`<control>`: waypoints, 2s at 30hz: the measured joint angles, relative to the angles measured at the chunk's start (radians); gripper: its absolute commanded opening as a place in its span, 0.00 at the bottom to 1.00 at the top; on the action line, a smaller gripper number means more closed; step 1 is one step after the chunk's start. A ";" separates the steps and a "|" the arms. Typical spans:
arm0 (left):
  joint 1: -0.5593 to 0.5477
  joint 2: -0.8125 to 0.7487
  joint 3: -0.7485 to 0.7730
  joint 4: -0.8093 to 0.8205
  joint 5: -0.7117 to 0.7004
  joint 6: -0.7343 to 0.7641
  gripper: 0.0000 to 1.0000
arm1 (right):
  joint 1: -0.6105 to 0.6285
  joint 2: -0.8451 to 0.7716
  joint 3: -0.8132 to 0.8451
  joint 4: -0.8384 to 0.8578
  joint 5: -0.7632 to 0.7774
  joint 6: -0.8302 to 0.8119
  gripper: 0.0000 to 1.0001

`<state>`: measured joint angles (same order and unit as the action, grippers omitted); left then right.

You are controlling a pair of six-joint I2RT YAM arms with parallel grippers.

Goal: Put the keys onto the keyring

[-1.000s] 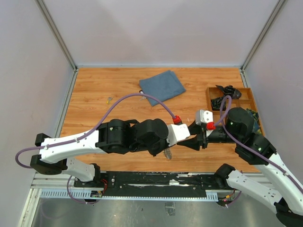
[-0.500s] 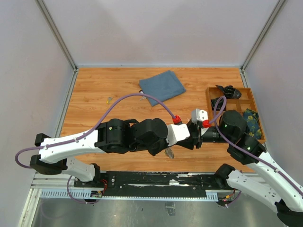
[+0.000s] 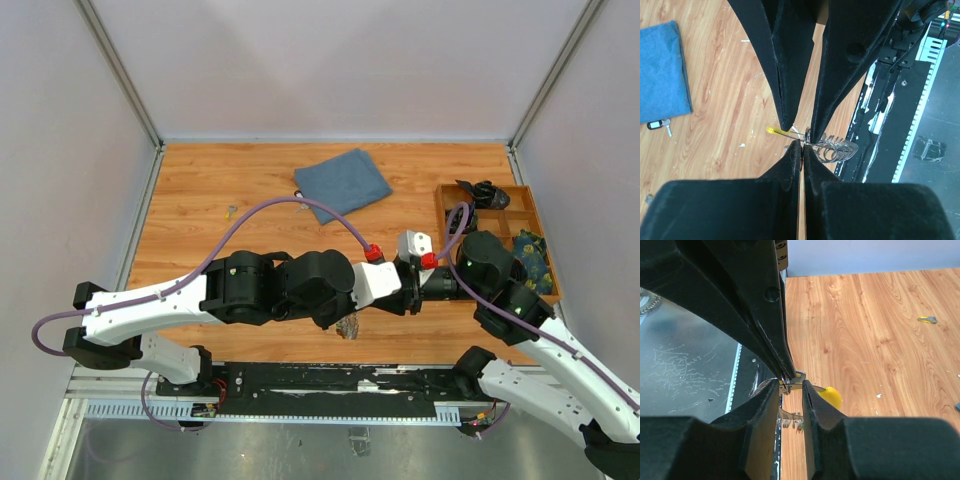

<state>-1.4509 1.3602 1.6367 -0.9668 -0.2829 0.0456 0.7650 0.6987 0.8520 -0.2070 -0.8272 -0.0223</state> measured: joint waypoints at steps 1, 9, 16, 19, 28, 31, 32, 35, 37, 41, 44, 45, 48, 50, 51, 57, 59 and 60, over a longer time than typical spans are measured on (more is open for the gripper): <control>0.000 0.000 0.000 0.000 0.000 0.000 0.00 | 0.001 0.001 0.000 0.000 0.000 0.000 0.25; 0.000 0.000 0.000 0.000 0.000 0.000 0.01 | 0.007 0.021 -0.002 0.001 -0.006 0.000 0.19; 0.000 0.000 0.000 -0.010 0.003 0.002 0.00 | 0.021 0.025 -0.006 0.002 -0.012 0.000 0.01; 0.000 -0.001 0.000 -0.011 0.002 0.002 0.02 | 0.023 0.026 -0.006 0.002 -0.013 -0.002 0.00; 0.000 -0.075 -0.052 0.078 0.014 0.003 0.27 | 0.028 -0.026 -0.006 0.002 0.020 -0.004 0.00; 0.000 -0.147 -0.099 0.142 0.029 0.003 0.28 | 0.028 -0.037 -0.004 0.000 0.024 -0.003 0.00; 0.000 -0.174 -0.118 0.167 0.035 0.002 0.28 | 0.028 -0.038 -0.002 0.000 0.024 -0.003 0.00; 0.000 -0.233 -0.160 0.227 0.049 0.002 0.28 | 0.028 -0.041 0.011 -0.003 0.024 -0.003 0.00; 0.000 -0.264 -0.189 0.269 0.058 0.002 0.29 | 0.028 -0.043 0.024 -0.005 0.024 -0.002 0.00; 0.000 -0.297 -0.242 0.345 0.075 0.002 0.31 | 0.028 -0.048 0.042 -0.001 0.024 0.006 0.00; 0.000 -0.299 -0.268 0.375 0.084 0.002 0.32 | 0.028 -0.054 0.043 0.002 0.024 0.020 0.00; 0.000 -0.299 -0.275 0.384 0.089 0.002 0.32 | 0.028 -0.055 0.043 0.003 0.024 0.024 0.00; 0.000 -0.299 -0.291 0.409 0.108 0.002 0.32 | 0.028 -0.060 0.043 0.010 0.024 0.032 0.00; 0.000 -0.299 -0.295 0.422 0.115 0.002 0.32 | 0.028 -0.060 0.048 0.012 0.024 0.039 0.00; 0.000 -0.299 -0.296 0.426 0.119 0.002 0.32 | 0.028 -0.060 0.049 0.016 0.025 0.042 0.00; 0.000 -0.299 -0.296 0.444 0.124 0.001 0.28 | 0.028 -0.068 0.052 0.031 0.025 0.054 0.00; 0.000 -0.299 -0.296 0.444 0.124 0.001 0.25 | 0.028 -0.071 0.052 0.031 0.025 0.057 0.00; 0.000 -0.299 -0.296 0.444 0.125 0.000 0.24 | 0.028 -0.072 0.052 0.032 0.025 0.058 0.00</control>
<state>-1.4509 1.0615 1.3403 -0.5224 -0.1581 0.0460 0.7929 0.6266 0.9043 -0.1753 -0.8024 0.0353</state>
